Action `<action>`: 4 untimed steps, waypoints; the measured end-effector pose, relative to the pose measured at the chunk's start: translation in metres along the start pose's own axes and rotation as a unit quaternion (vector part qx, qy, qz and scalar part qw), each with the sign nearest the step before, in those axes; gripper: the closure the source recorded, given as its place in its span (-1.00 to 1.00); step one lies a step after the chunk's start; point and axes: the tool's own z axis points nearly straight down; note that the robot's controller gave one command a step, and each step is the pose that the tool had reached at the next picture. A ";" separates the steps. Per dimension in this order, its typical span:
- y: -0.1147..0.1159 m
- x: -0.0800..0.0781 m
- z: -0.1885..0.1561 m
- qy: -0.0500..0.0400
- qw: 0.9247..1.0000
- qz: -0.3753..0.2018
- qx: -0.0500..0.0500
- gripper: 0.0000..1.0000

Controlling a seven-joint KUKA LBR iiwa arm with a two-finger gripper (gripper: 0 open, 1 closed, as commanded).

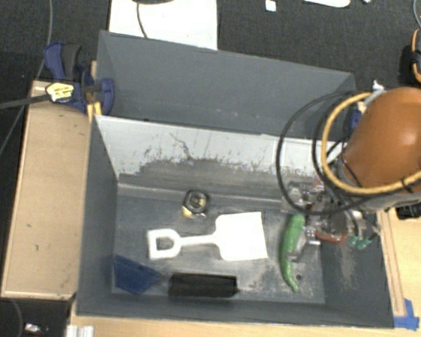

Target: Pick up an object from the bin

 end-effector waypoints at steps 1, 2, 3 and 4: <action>0.000 -0.002 -0.003 -0.003 1.000 0.000 0.000 -1.00; 0.065 -0.049 0.149 -0.007 0.998 -0.070 0.000 -1.00; 0.100 -0.058 0.079 -0.016 0.996 -0.086 0.001 -1.00; 0.073 -0.052 0.173 -0.007 0.997 -0.077 0.000 -1.00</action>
Offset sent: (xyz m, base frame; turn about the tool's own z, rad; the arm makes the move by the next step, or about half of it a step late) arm 0.0532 0.0742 -0.1745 -0.1607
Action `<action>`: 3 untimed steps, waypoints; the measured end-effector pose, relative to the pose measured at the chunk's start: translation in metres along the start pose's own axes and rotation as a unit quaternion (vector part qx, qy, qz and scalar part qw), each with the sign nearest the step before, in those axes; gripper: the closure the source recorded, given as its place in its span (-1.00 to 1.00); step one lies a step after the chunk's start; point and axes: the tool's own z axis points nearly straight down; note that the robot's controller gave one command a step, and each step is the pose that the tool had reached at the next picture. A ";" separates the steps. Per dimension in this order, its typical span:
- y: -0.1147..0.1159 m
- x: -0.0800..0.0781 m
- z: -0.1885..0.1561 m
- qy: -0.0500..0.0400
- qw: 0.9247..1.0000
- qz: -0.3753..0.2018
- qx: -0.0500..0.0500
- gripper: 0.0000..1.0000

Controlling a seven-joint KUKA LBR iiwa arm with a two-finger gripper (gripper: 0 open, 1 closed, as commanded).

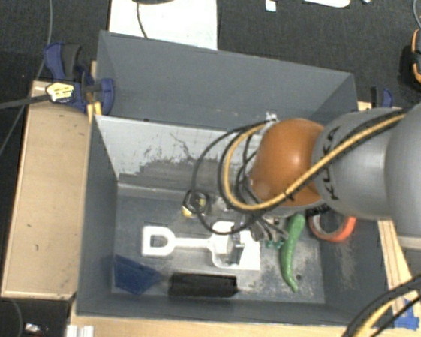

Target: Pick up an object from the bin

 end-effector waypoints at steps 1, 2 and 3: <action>0.040 0.016 0.000 -0.011 0.997 -0.073 0.001 -1.00; 0.002 0.000 -0.001 -0.004 1.000 -0.006 0.001 1.00; 0.002 0.000 -0.001 -0.004 1.000 -0.006 0.001 1.00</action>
Offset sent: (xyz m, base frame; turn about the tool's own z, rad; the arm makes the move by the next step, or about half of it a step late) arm -0.0015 0.0025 0.0002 -0.0116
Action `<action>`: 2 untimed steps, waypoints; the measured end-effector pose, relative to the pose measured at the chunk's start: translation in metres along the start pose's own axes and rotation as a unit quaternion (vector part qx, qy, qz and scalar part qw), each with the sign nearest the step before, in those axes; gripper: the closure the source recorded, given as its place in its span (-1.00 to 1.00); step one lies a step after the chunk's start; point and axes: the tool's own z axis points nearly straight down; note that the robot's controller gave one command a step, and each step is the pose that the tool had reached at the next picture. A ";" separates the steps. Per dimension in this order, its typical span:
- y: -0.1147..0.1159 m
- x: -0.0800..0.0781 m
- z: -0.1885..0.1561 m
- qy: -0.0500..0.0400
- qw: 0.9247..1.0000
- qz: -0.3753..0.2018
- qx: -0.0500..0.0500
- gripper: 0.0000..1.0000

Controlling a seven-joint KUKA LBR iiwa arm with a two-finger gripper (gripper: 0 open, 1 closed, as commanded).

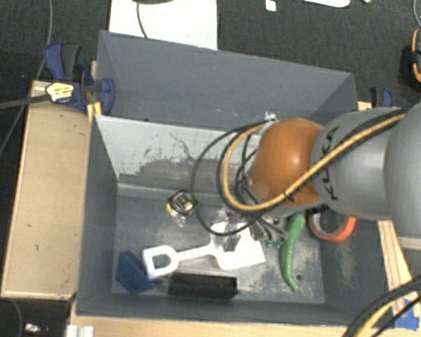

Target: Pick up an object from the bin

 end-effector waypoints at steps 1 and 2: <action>0.000 0.002 -0.022 0.003 1.000 0.000 0.000 1.00; 0.000 -0.001 -0.042 -0.001 1.000 0.000 0.000 1.00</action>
Offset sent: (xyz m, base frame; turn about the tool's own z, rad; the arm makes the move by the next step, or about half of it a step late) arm -0.0023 -0.0003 0.0391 -0.0003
